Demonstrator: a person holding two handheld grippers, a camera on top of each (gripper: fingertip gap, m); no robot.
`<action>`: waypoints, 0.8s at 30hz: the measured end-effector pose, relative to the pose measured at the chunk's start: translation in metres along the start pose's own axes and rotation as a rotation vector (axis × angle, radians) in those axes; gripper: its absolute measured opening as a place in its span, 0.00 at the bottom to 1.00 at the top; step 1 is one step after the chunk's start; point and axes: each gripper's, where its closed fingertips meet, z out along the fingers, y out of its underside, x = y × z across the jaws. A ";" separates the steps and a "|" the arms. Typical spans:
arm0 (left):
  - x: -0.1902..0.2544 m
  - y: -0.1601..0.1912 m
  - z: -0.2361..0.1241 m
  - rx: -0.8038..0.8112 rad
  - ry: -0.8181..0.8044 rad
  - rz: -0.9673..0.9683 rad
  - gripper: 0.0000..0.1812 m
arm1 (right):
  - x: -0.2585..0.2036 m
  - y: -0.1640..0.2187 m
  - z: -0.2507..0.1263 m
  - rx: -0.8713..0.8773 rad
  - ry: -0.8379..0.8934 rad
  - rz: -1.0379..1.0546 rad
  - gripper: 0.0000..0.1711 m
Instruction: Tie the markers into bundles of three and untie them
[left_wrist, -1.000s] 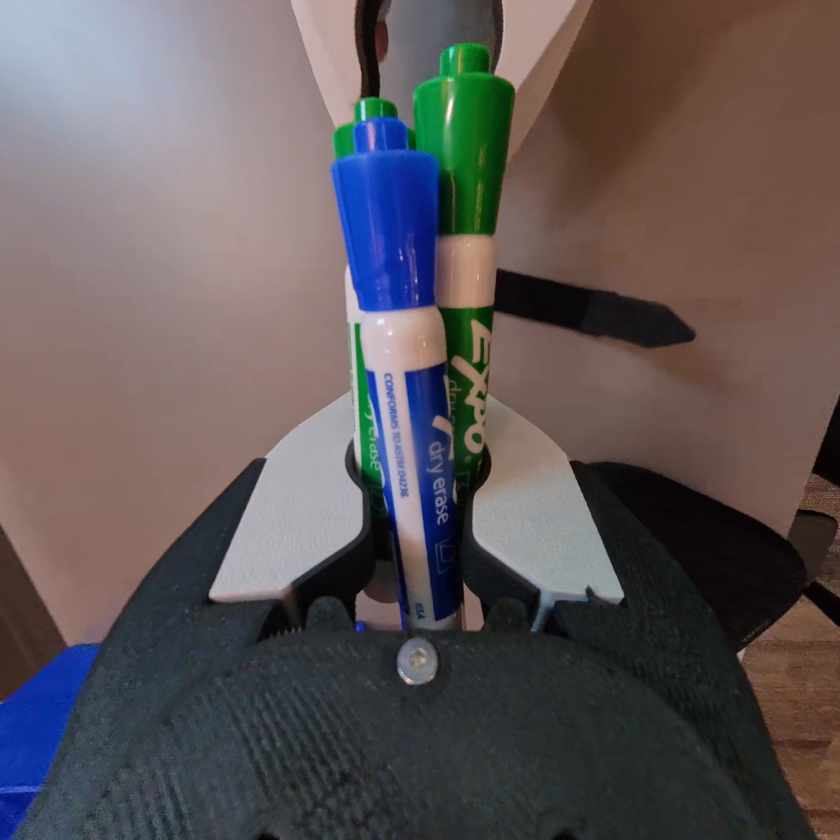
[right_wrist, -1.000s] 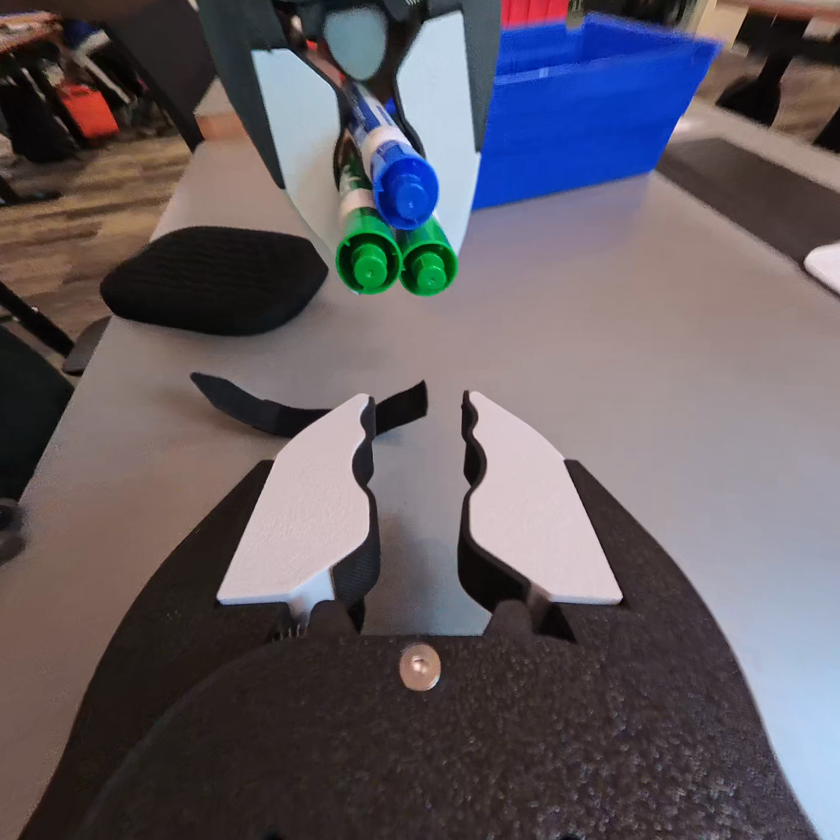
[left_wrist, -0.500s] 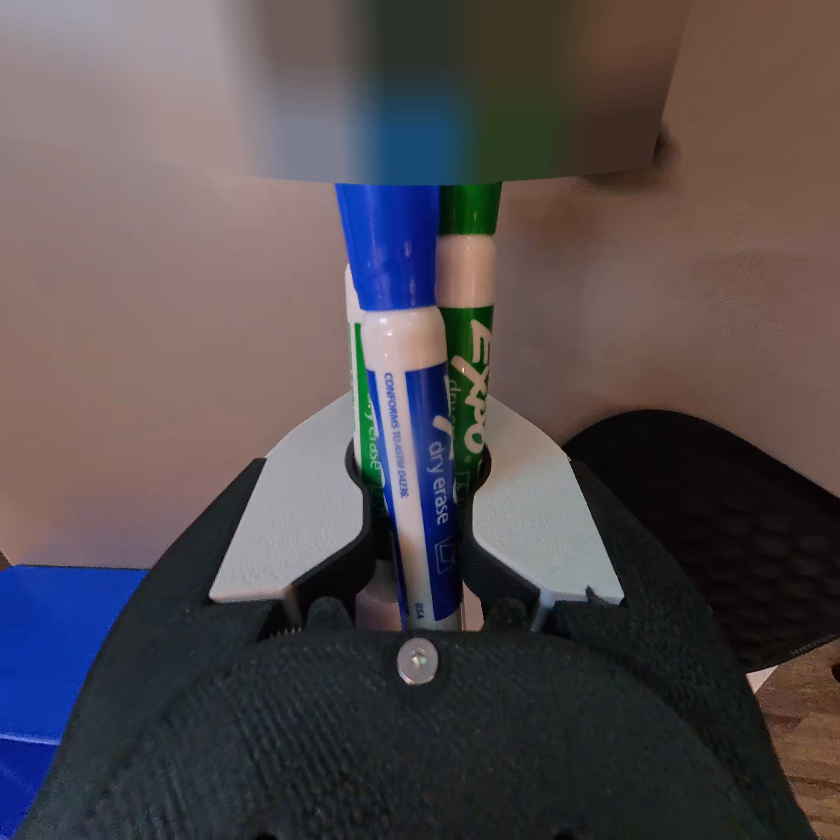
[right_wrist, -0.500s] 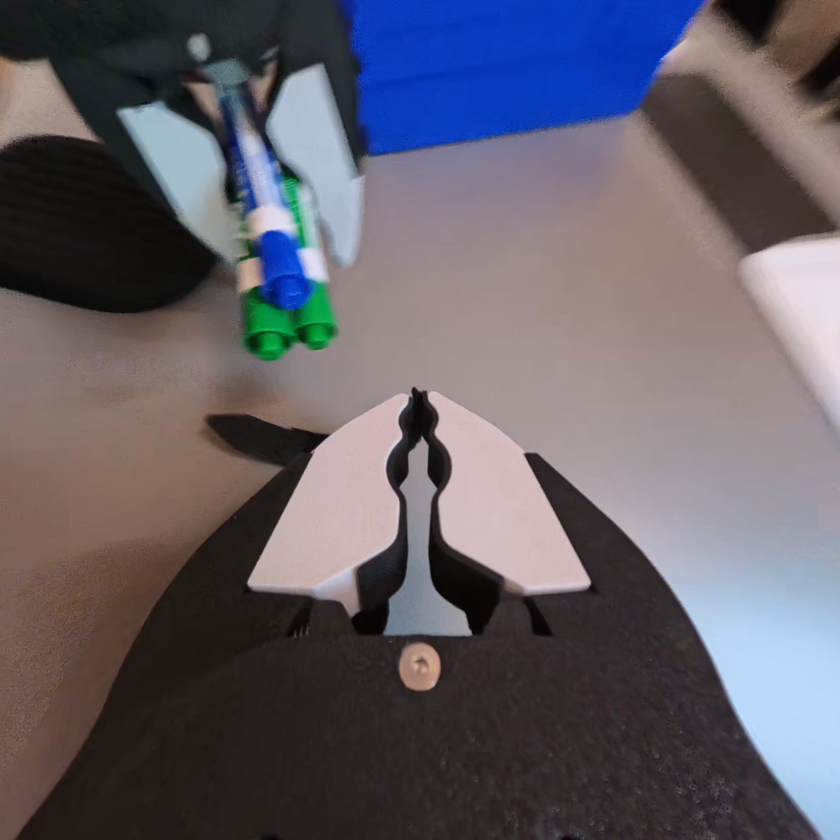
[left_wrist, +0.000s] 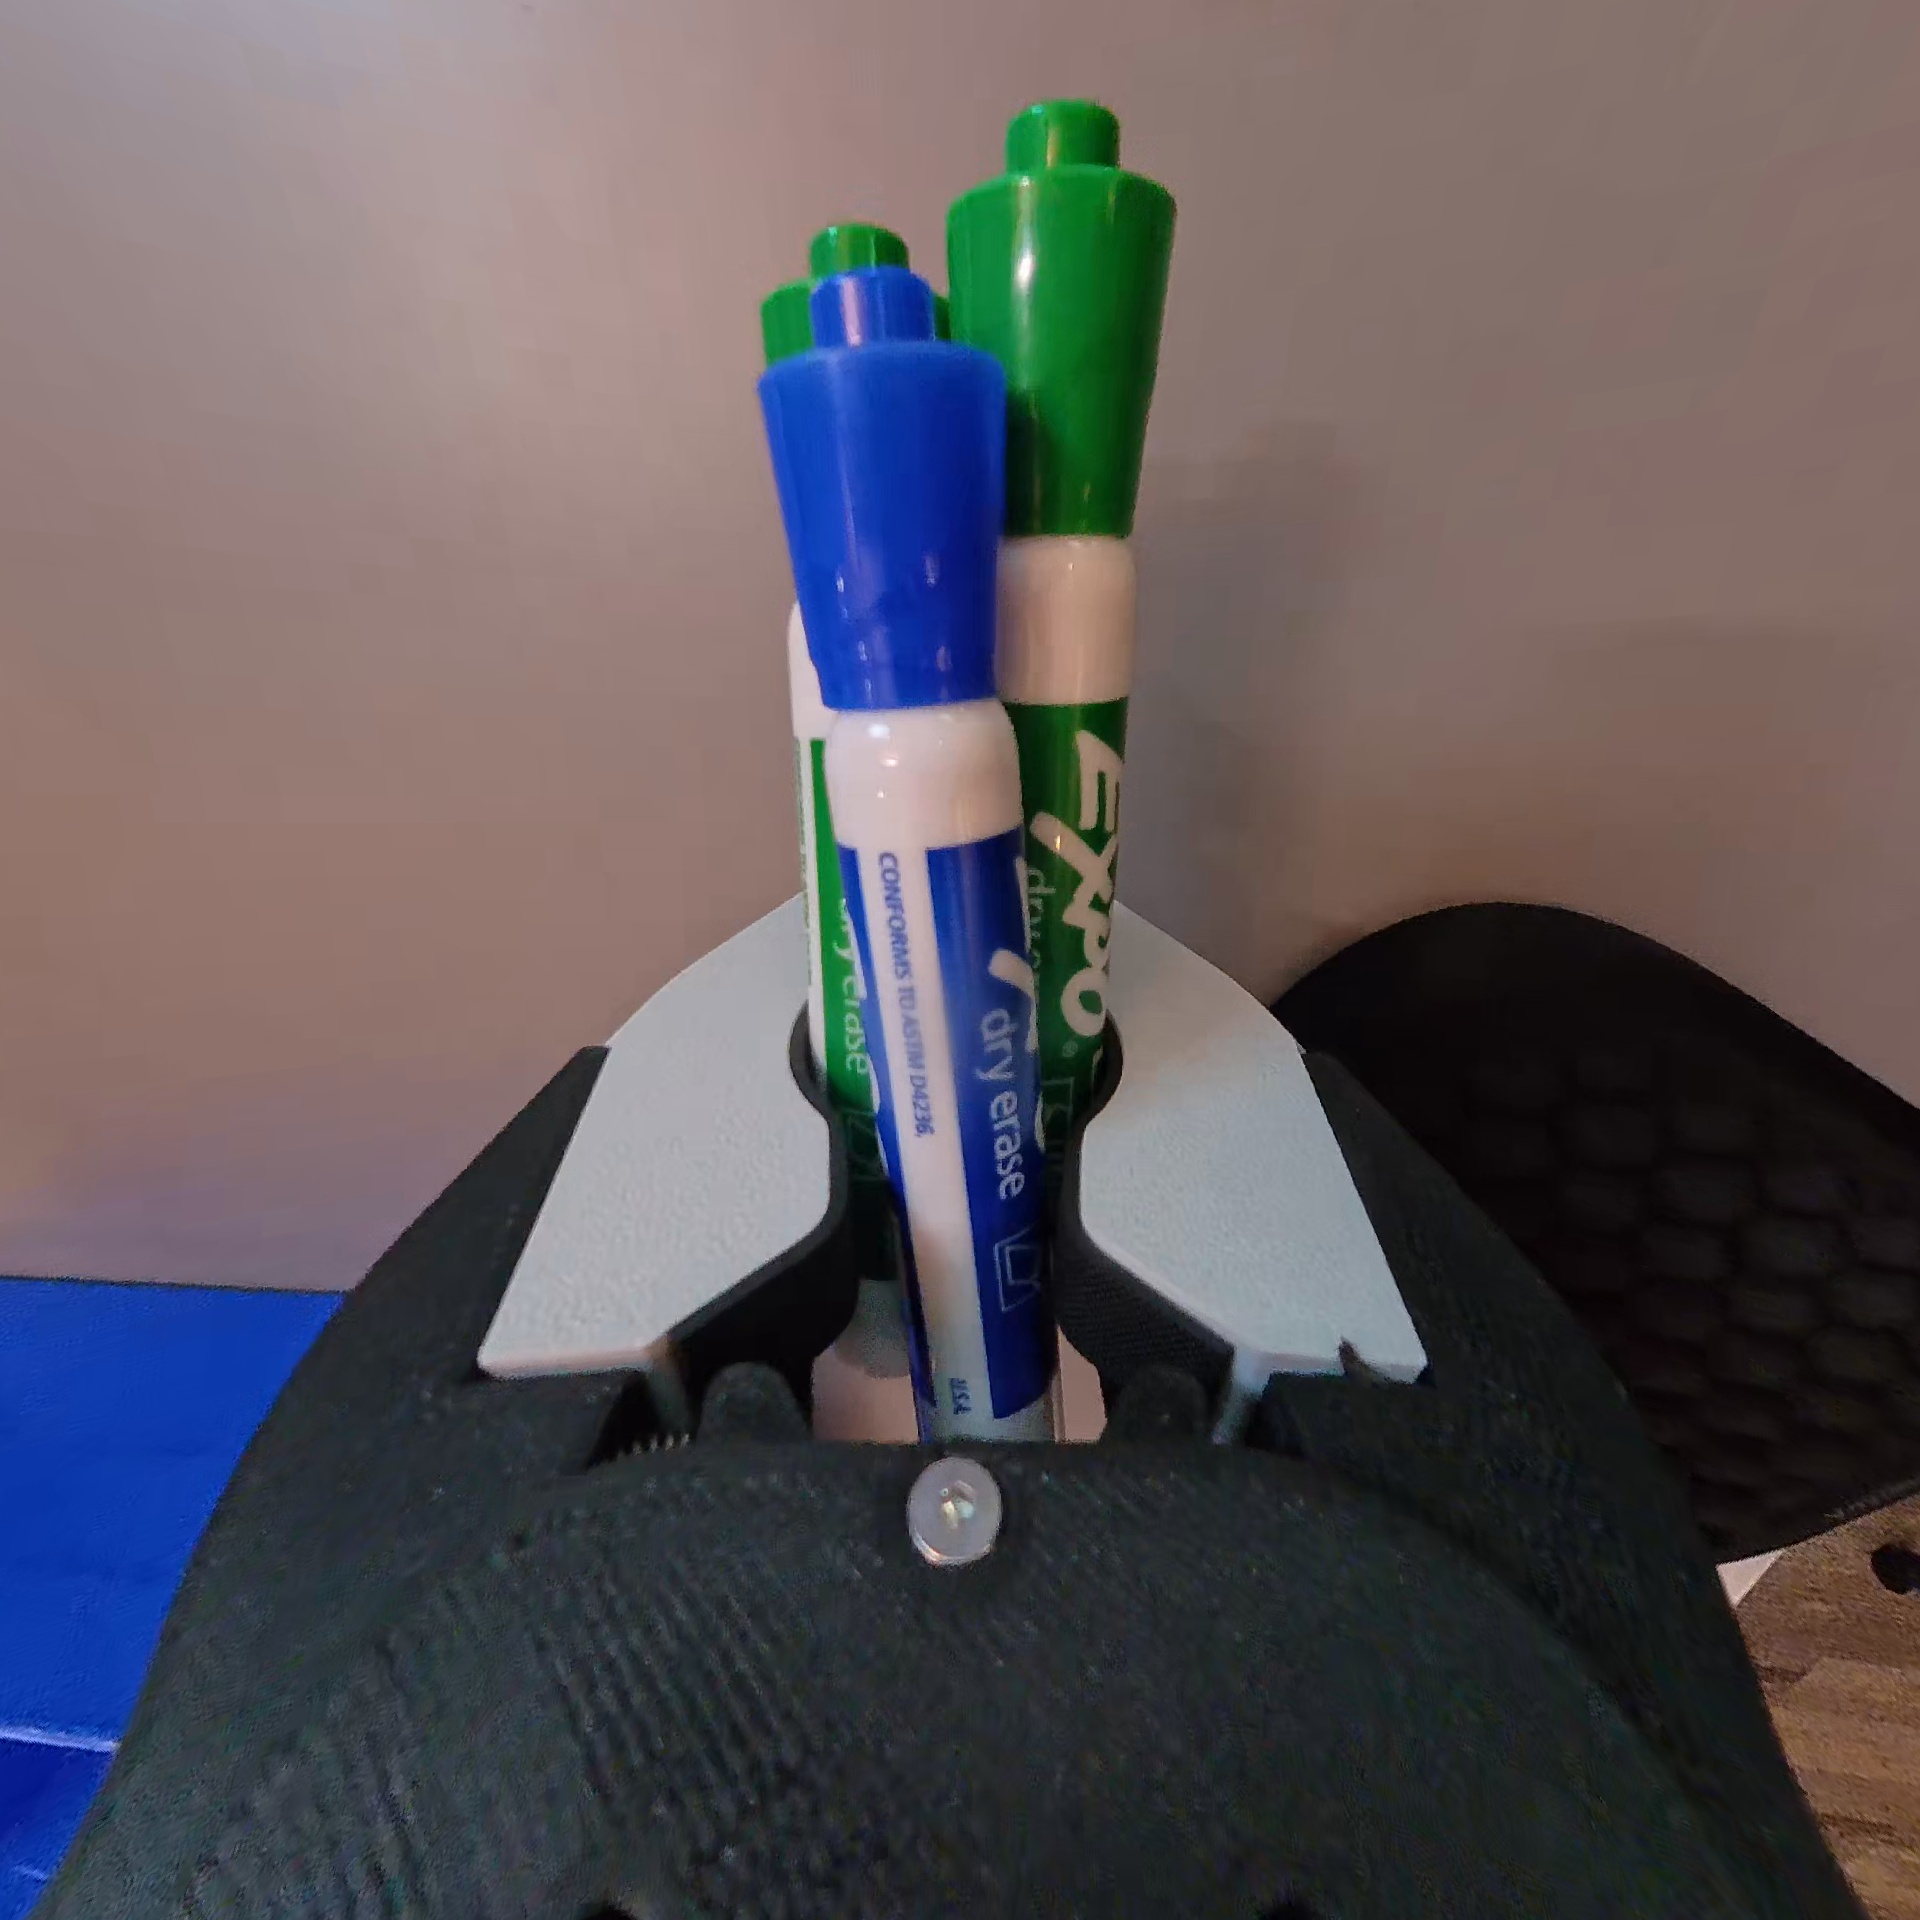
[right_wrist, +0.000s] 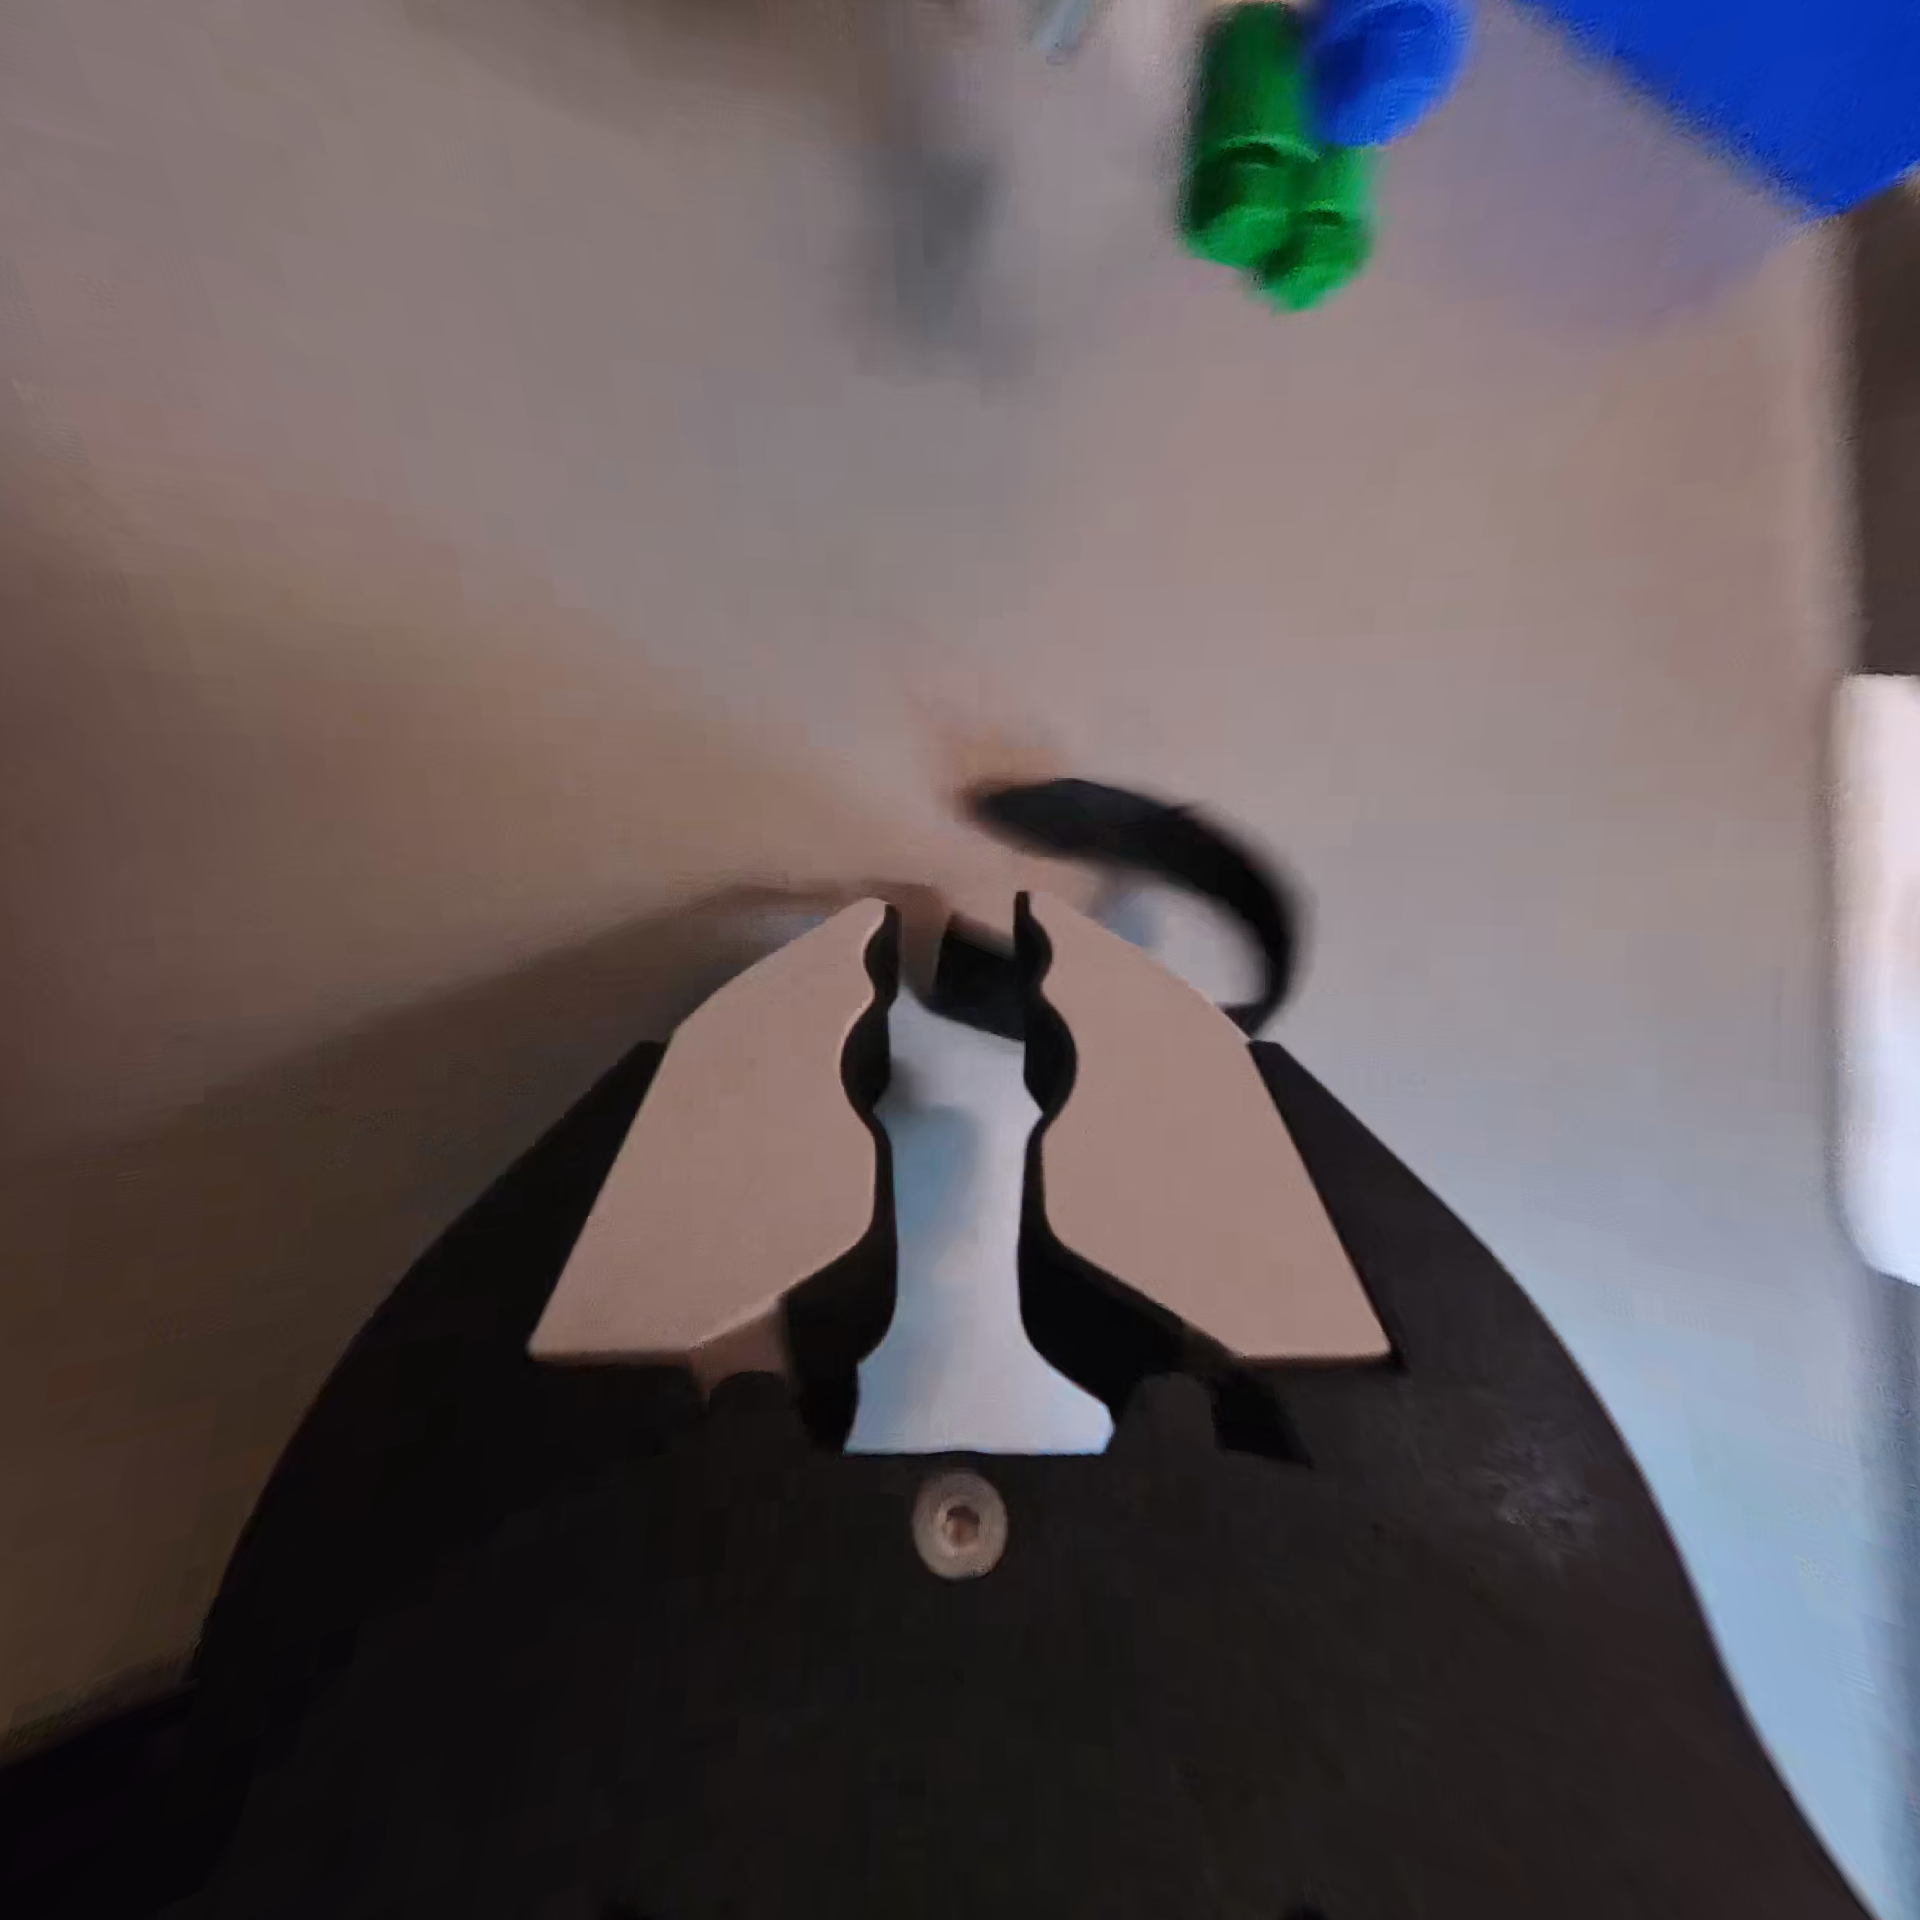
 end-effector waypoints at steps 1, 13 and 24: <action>0.001 0.000 0.000 0.001 0.004 -0.002 0.24 | -0.015 -0.006 -0.003 0.023 -0.093 0.031 0.15; 0.005 -0.005 0.001 -0.008 0.008 0.004 0.24 | 0.009 -0.011 -0.025 0.093 -0.188 0.540 0.25; 0.004 -0.001 0.001 -0.004 0.010 -0.017 0.24 | 0.095 0.029 -0.059 -0.209 0.490 0.402 0.01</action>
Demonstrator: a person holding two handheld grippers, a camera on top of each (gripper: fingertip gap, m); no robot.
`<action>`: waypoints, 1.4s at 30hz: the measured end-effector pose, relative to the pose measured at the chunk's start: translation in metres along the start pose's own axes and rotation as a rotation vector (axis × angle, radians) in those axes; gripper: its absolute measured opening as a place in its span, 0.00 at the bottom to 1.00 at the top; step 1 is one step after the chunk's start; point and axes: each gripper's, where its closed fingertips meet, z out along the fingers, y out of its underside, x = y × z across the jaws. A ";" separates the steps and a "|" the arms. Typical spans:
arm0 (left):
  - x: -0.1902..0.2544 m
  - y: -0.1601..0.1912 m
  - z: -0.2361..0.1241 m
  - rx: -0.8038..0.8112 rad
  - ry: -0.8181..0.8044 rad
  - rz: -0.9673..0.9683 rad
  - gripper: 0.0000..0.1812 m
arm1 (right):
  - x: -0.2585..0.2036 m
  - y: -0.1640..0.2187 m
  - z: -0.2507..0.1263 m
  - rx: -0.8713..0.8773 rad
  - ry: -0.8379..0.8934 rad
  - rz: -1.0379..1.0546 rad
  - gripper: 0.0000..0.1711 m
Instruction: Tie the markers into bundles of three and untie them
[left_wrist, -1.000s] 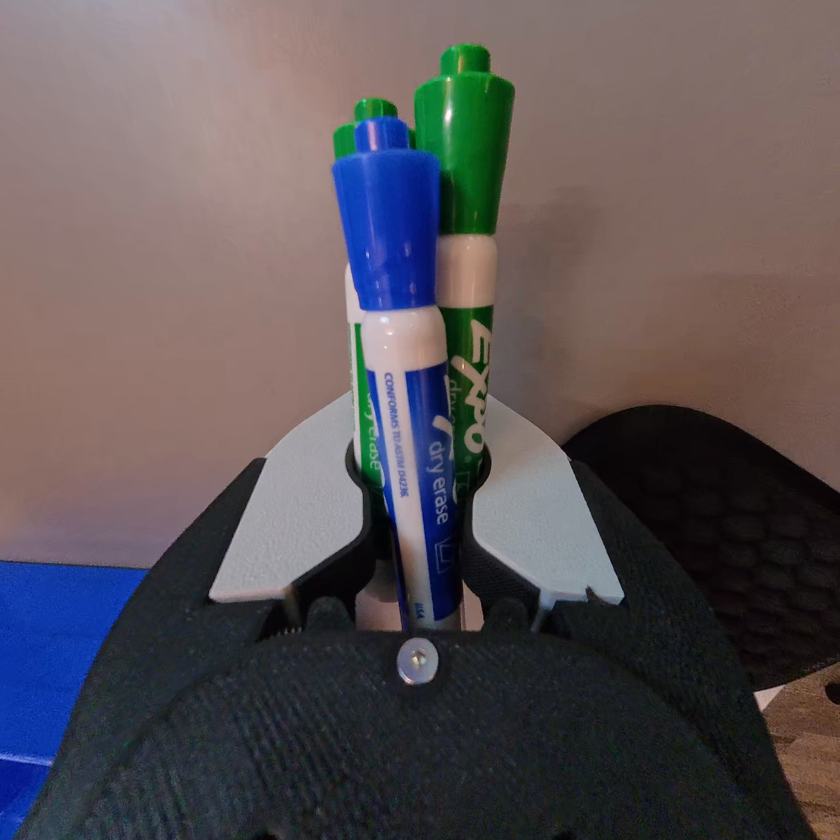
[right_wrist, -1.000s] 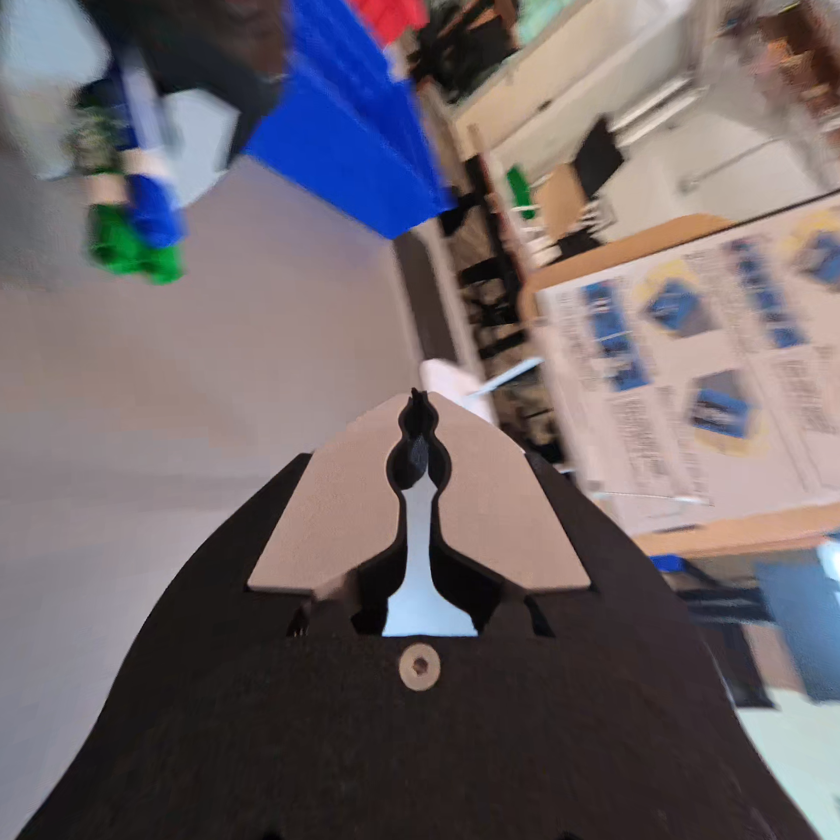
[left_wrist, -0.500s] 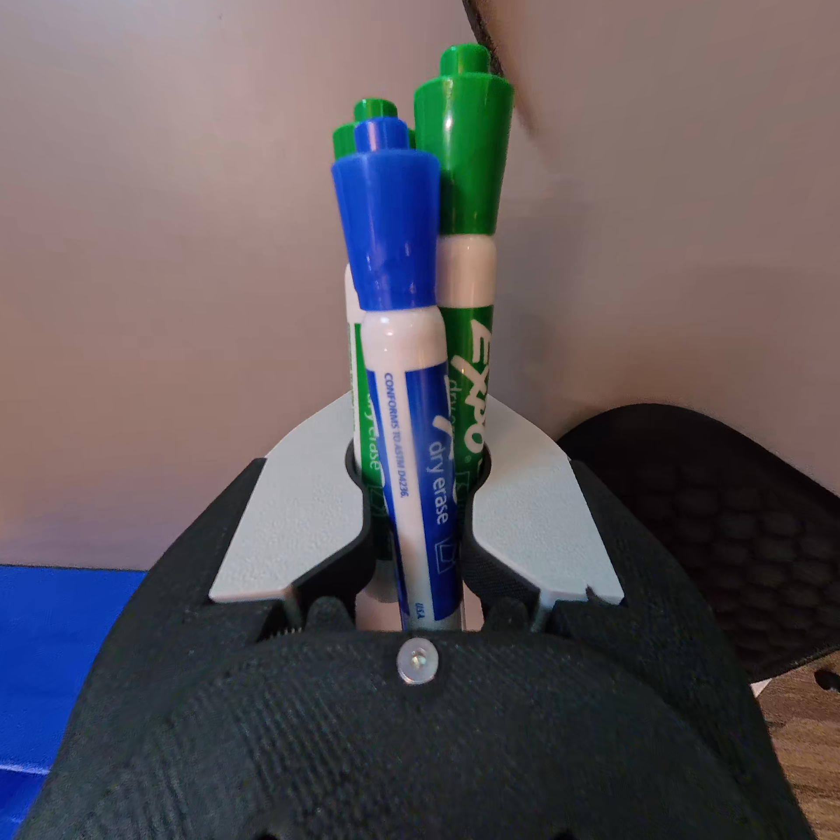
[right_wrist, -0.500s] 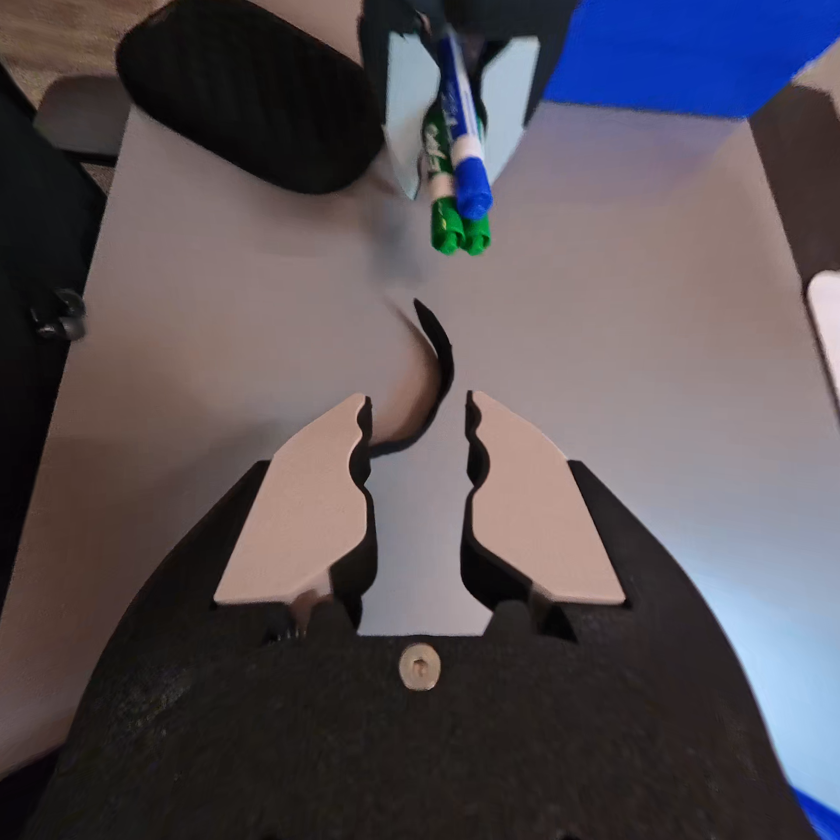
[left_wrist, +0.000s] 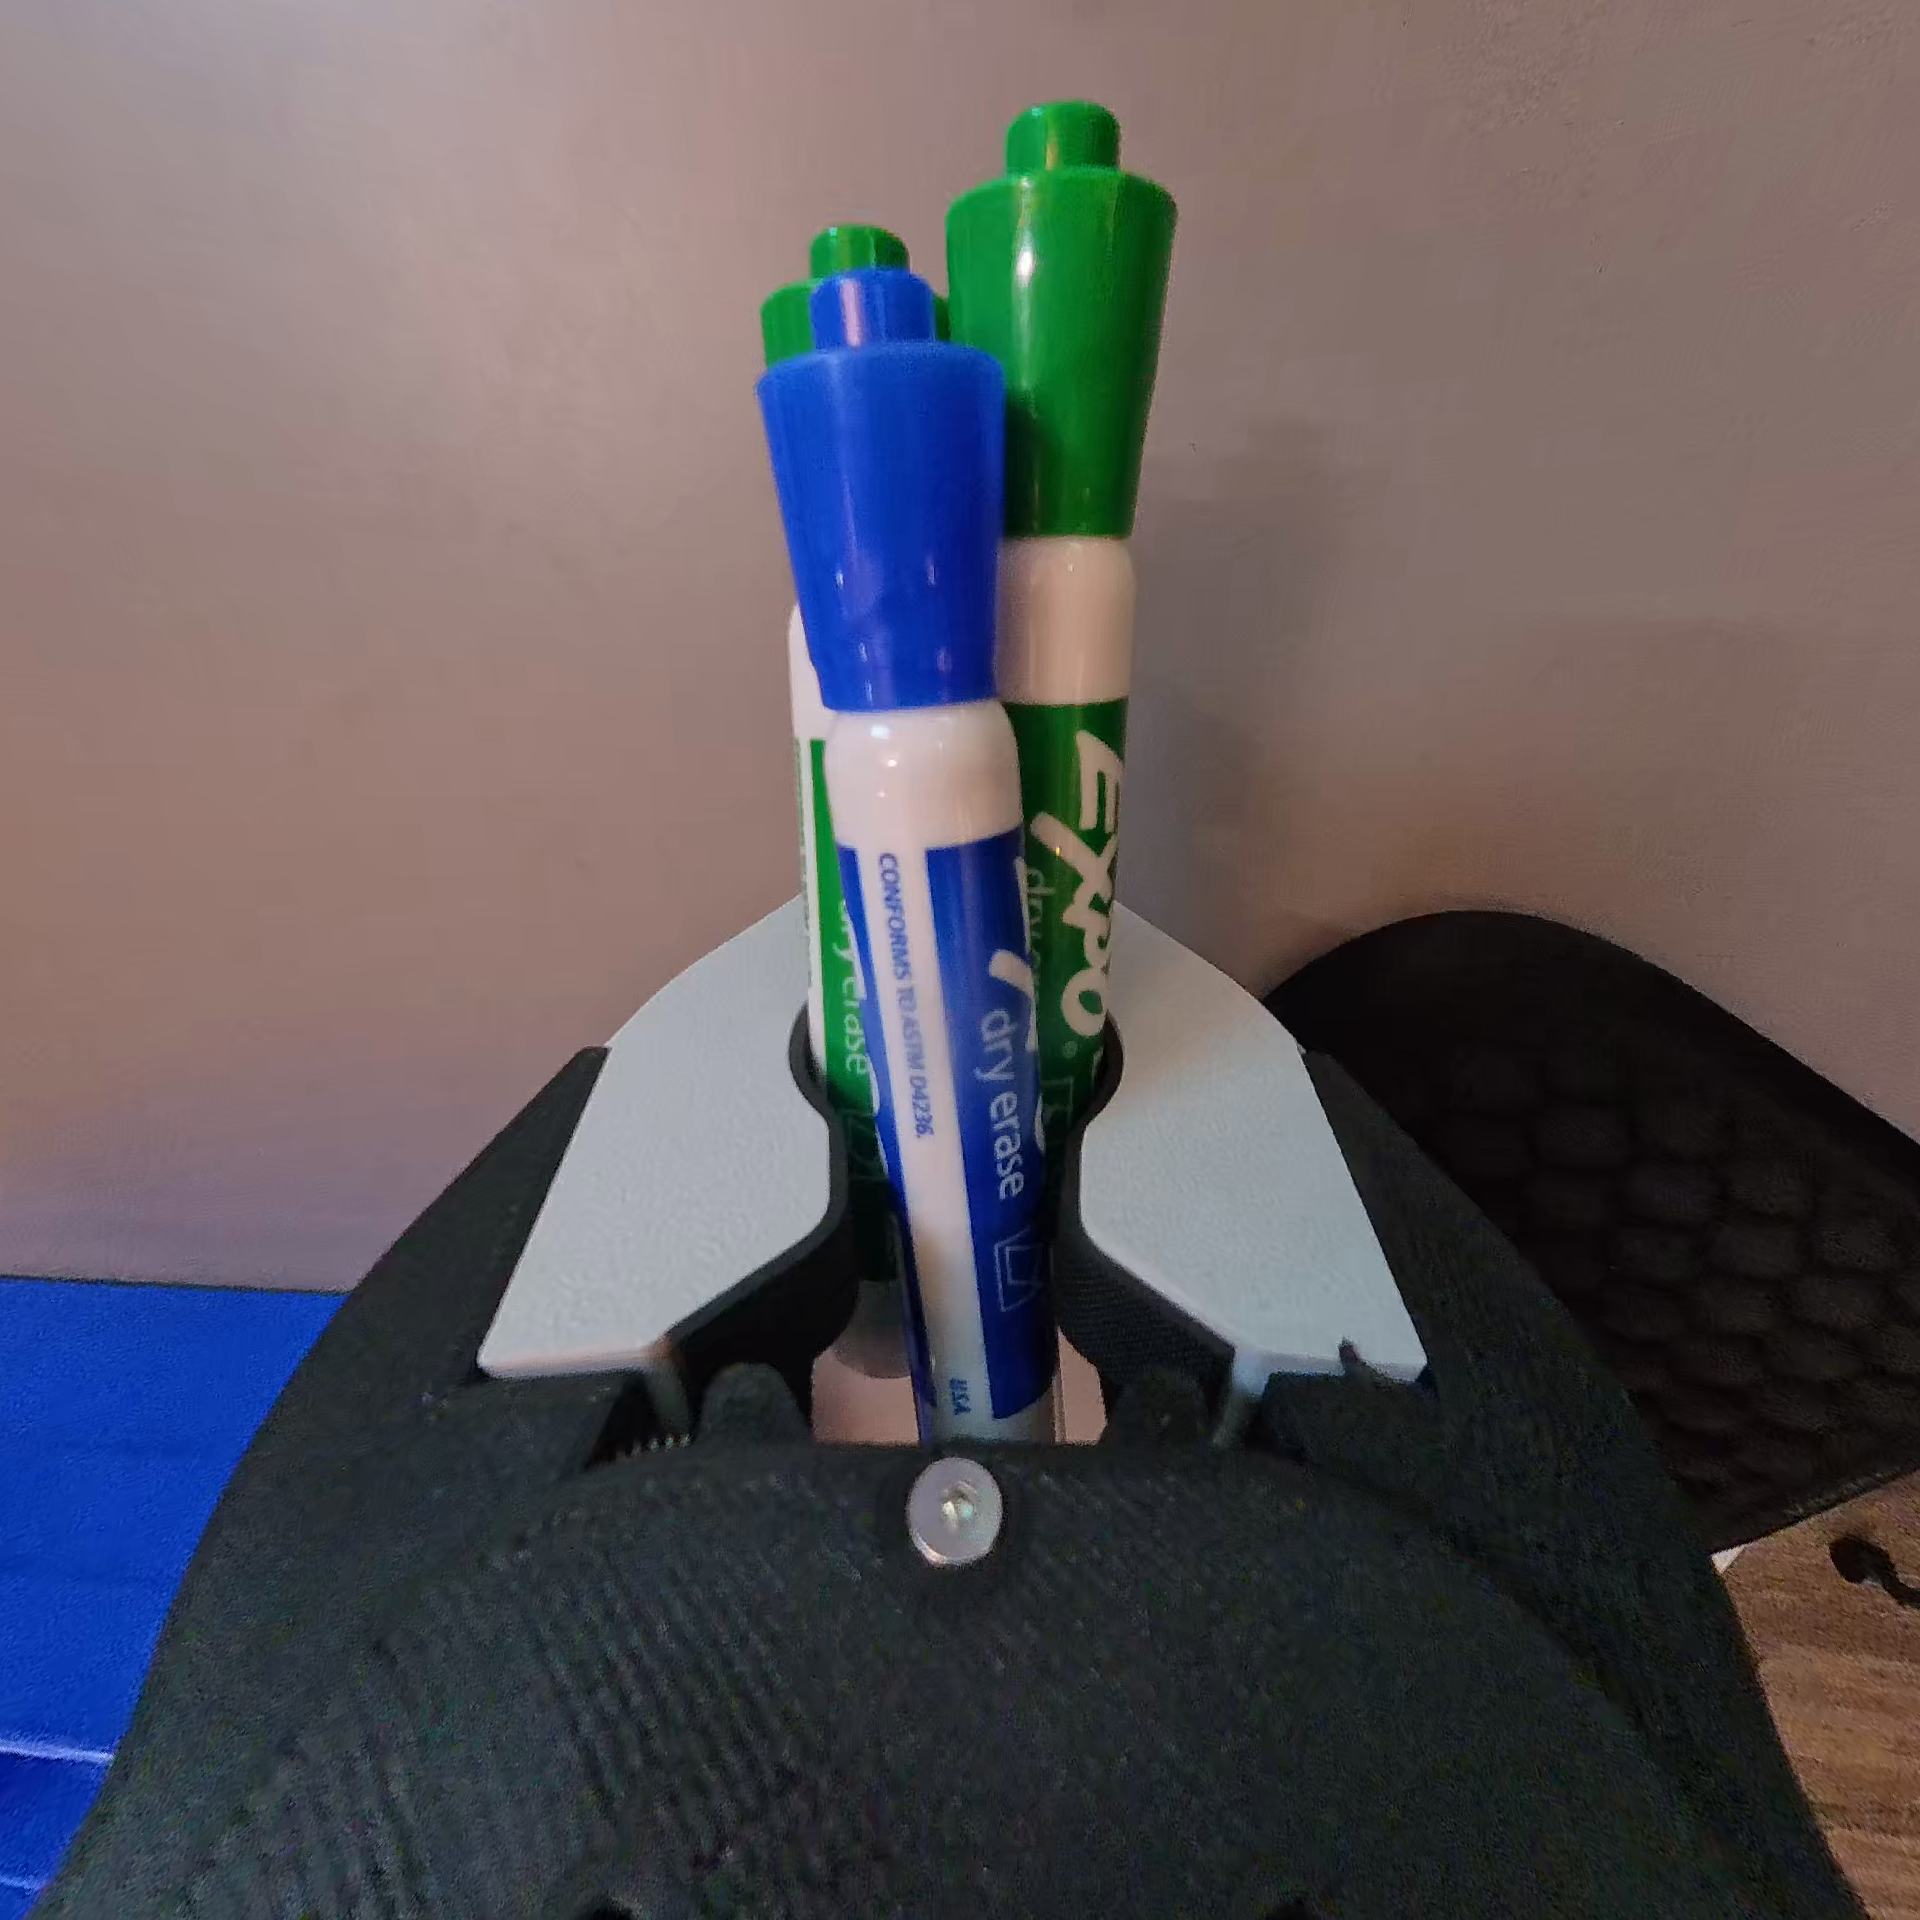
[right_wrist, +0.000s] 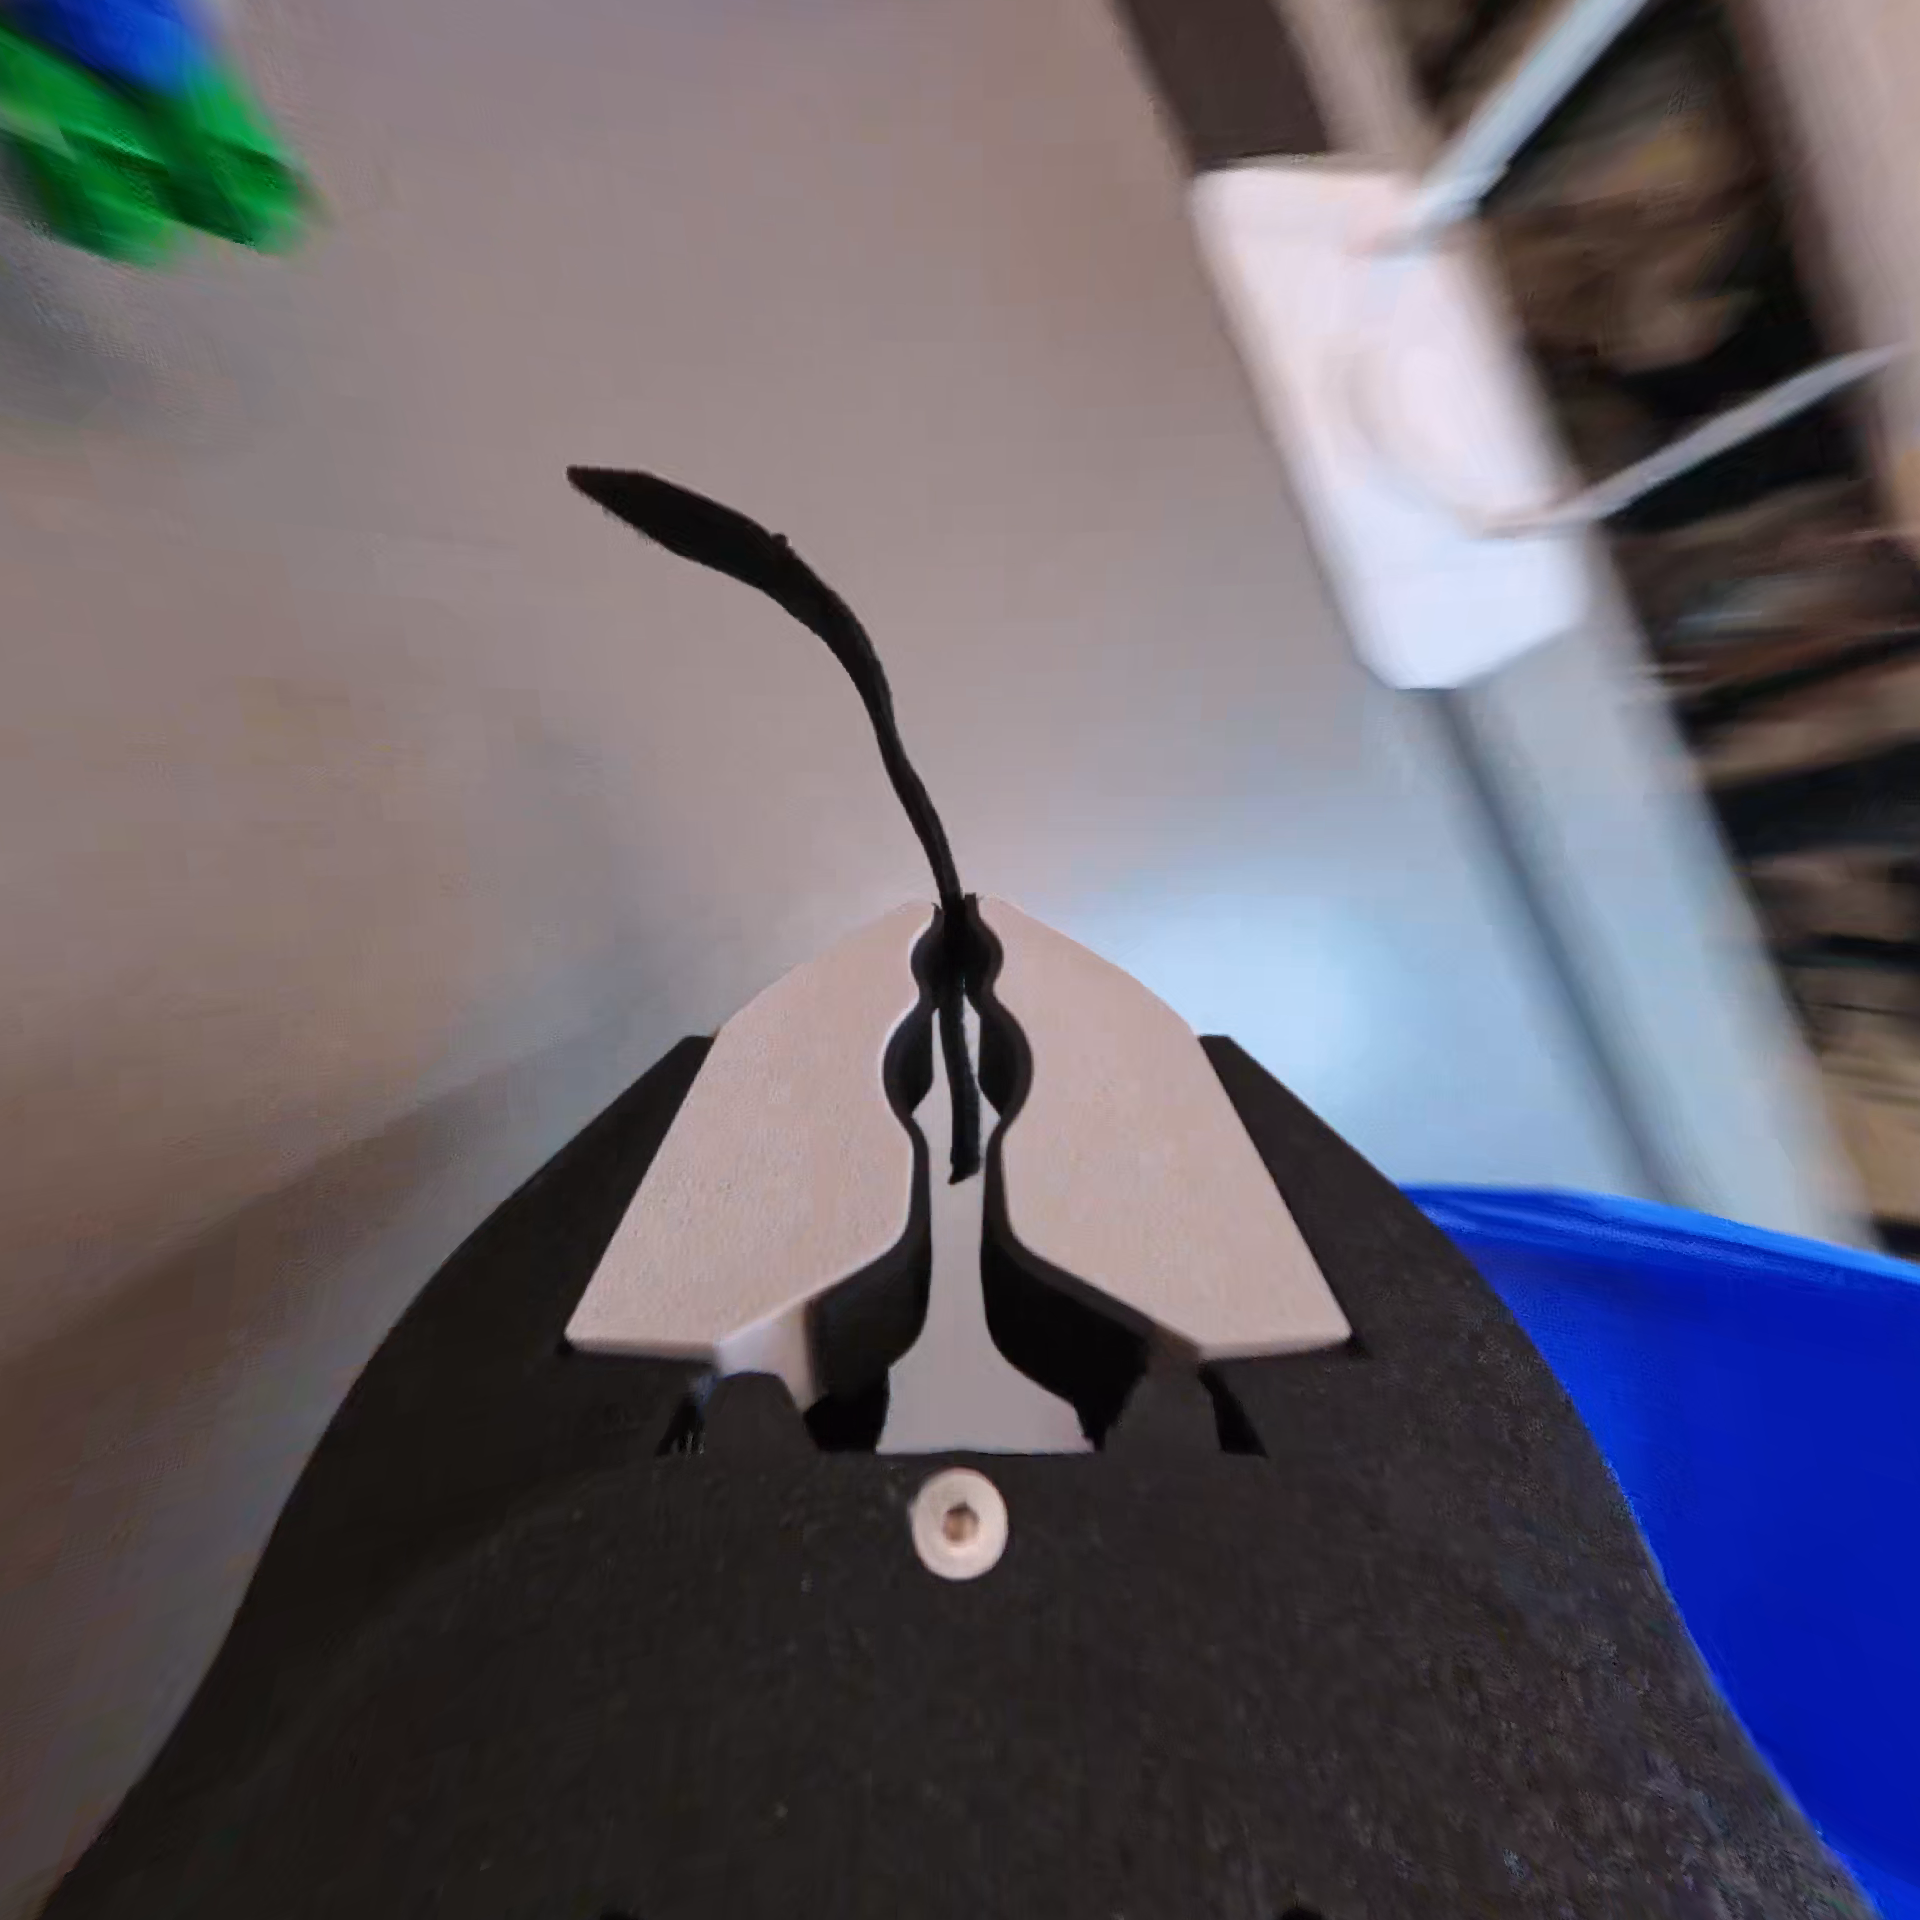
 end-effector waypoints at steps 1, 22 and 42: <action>0.000 -0.001 0.000 0.004 -0.001 0.001 0.24 | 0.023 0.001 -0.004 -0.026 0.153 -0.079 0.01; 0.009 -0.005 0.003 0.010 0.011 0.009 0.24 | -0.132 0.020 -0.031 -0.070 -0.588 0.021 0.21; 0.011 -0.007 -0.001 0.024 0.004 0.022 0.24 | -0.118 -0.016 0.035 -0.047 -0.629 0.146 0.12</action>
